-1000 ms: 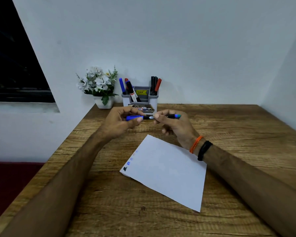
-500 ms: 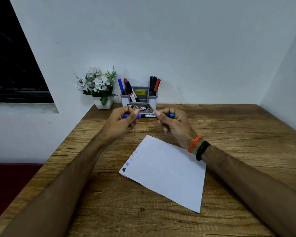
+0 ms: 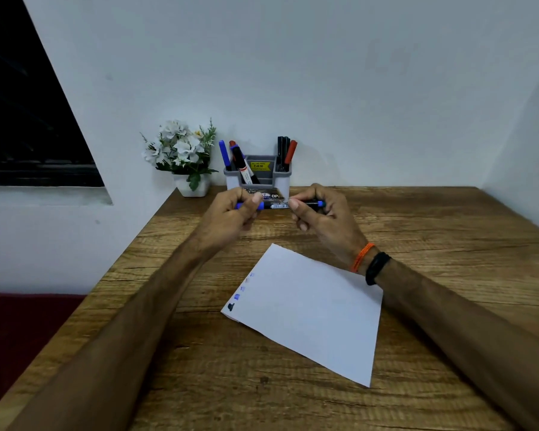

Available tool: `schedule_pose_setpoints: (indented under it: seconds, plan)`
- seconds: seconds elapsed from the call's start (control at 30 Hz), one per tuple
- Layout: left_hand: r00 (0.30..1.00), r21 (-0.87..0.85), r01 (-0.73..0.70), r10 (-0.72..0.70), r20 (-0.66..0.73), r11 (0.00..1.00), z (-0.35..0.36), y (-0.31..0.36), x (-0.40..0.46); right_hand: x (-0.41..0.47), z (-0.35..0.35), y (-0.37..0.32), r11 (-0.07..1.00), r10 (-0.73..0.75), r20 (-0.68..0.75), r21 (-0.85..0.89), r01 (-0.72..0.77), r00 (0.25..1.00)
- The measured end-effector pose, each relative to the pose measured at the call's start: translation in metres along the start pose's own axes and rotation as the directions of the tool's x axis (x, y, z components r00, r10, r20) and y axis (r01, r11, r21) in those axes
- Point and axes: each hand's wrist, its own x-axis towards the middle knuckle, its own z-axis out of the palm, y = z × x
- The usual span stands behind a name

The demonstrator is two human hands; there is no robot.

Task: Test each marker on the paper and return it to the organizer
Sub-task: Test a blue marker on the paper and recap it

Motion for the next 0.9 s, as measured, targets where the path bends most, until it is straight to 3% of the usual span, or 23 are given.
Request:
schedule_pose_setpoints:
  seconds: [0.13, 0.2, 0.3, 0.43, 0.67, 0.83, 0.9]
  plan:
    - [0.988, -0.070, -0.058, 0.048, -0.146, 0.996, -0.008, 0.004, 0.002, 0.003, 0.008, -0.005, 0.999, 0.032, -0.004, 0.030, -0.031, 0.999]
    - [0.964, -0.163, -0.064, 0.018, -0.267, 0.985, -0.009, 0.004, 0.002, 0.002, 0.012, -0.002, 0.998, 0.008, -0.019, -0.064, -0.009, 1.000]
    - [0.944, -0.213, -0.083, 0.008, -0.330, 0.973, -0.006, 0.009, 0.001, -0.002, 0.016, -0.005, 0.964, 0.021, -0.003, -0.265, -0.021, 1.000]
    - [0.951, -0.194, -0.087, 0.024, -0.310, 0.977, 0.005, 0.018, -0.003, -0.006, 0.020, -0.016, 0.915, -0.036, 0.100, -0.397, 0.073, 0.994]
    - [0.960, -0.188, -0.112, 0.057, -0.274, 0.976, 0.010, 0.021, -0.005, -0.004, 0.017, -0.032, 0.860, -0.198, 0.197, -0.436, 0.267, 0.960]
    - [0.970, -0.172, -0.098, 0.056, -0.236, 0.980, 0.006, 0.017, -0.004, -0.001, 0.016, -0.036, 0.884, -0.185, 0.172, -0.400, 0.240, 0.968]
    - [0.976, -0.074, -0.064, 0.047, -0.214, 0.995, -0.001, 0.008, -0.001, 0.004, 0.015, -0.036, 0.886, -0.156, 0.148, -0.416, 0.205, 0.976]
